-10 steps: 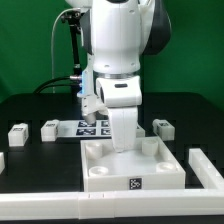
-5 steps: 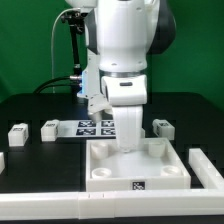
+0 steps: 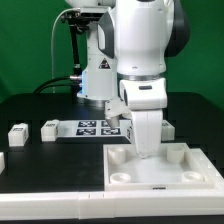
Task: Assemble one leg
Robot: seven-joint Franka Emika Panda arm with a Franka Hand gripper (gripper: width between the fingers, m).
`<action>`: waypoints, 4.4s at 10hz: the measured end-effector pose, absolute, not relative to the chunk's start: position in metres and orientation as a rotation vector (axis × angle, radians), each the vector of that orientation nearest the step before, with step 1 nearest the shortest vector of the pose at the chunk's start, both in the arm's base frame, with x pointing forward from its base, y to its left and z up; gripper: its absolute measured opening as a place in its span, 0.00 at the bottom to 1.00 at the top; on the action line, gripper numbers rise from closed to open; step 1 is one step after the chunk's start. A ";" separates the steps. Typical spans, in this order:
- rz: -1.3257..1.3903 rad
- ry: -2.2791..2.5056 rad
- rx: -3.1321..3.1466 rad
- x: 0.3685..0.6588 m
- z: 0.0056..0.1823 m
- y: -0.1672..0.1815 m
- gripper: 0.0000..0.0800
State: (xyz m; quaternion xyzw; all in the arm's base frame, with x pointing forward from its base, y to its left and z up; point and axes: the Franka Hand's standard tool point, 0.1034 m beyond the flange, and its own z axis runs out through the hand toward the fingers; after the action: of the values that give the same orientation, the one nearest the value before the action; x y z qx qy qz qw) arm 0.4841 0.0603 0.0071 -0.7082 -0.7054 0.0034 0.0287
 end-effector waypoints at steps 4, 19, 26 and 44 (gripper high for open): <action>0.009 -2.175 -2.188 0.485 0.007 0.059 0.34; -0.024 -1.924 -2.481 0.455 0.060 0.078 0.81; -0.043 -1.107 -2.910 0.451 0.057 0.082 0.81; 1.493 -0.466 -2.752 0.355 0.032 0.143 0.81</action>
Offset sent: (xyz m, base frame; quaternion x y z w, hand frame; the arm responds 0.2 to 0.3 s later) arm 0.0000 0.0000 0.0000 0.0000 0.0000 0.0000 1.0000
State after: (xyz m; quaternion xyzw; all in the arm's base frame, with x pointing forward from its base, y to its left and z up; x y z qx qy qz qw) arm 0.3554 0.1432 0.0317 -0.8693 -0.1472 0.4717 -0.0120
